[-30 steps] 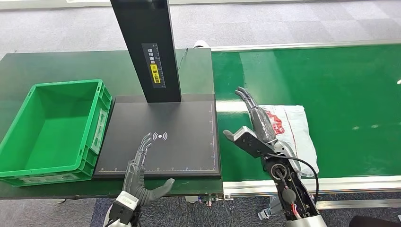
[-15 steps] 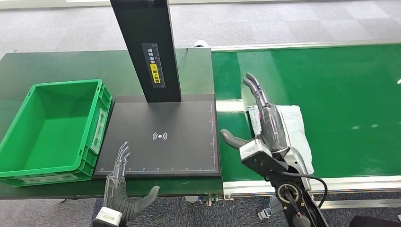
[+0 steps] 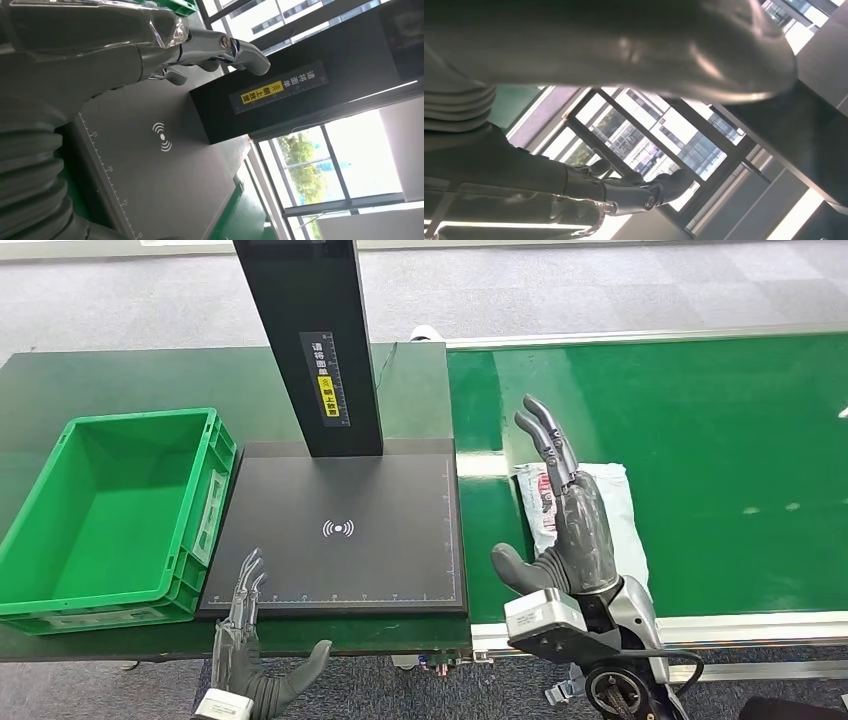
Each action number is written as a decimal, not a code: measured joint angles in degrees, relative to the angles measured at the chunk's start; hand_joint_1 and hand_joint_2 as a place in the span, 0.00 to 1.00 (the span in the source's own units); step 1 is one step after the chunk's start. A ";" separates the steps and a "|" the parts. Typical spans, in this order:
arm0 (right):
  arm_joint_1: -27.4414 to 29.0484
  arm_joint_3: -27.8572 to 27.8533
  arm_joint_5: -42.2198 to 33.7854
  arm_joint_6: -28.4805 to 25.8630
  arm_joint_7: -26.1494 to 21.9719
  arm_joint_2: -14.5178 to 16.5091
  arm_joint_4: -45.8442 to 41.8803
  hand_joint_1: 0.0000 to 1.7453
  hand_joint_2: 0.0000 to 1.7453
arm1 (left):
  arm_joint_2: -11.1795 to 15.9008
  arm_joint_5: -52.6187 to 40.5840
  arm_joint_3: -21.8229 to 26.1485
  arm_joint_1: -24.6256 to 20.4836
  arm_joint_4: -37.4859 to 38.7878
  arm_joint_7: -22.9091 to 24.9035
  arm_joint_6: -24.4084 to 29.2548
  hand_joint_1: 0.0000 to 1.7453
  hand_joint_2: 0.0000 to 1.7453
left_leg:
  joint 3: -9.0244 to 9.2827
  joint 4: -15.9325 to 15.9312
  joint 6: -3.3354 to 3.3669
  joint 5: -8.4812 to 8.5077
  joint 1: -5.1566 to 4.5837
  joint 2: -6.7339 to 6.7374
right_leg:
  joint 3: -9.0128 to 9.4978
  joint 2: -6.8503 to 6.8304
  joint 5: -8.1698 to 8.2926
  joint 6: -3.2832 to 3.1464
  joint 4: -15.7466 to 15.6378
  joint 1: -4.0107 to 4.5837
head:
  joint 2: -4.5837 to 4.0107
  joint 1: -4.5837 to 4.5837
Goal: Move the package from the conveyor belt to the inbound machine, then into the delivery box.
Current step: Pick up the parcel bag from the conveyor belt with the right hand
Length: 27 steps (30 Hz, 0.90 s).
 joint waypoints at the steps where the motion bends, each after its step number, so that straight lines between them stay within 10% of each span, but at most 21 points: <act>1: -0.34 0.05 -0.27 -0.03 -0.03 -0.07 -0.09 0.00 0.00 | 0.07 0.09 -0.18 -0.06 0.00 0.14 0.09 0.00 1.00 | 0.00 0.00 0.00 0.00 0.00 0.00 | 0.00 0.00 0.00 0.00 0.00 0.00 | 0.00 0.01; 27: -4.66 1.42 5.10 -1.75 4.61 0.22 -2.42 0.00 0.00 | 0.46 0.96 0.18 -4.20 1.07 0.37 -2.32 0.00 1.00 | 0.06 0.00 0.00 0.01 0.01 -0.02 | 0.04 -0.03 0.01 0.00 0.00 0.01 | 0.00 0.01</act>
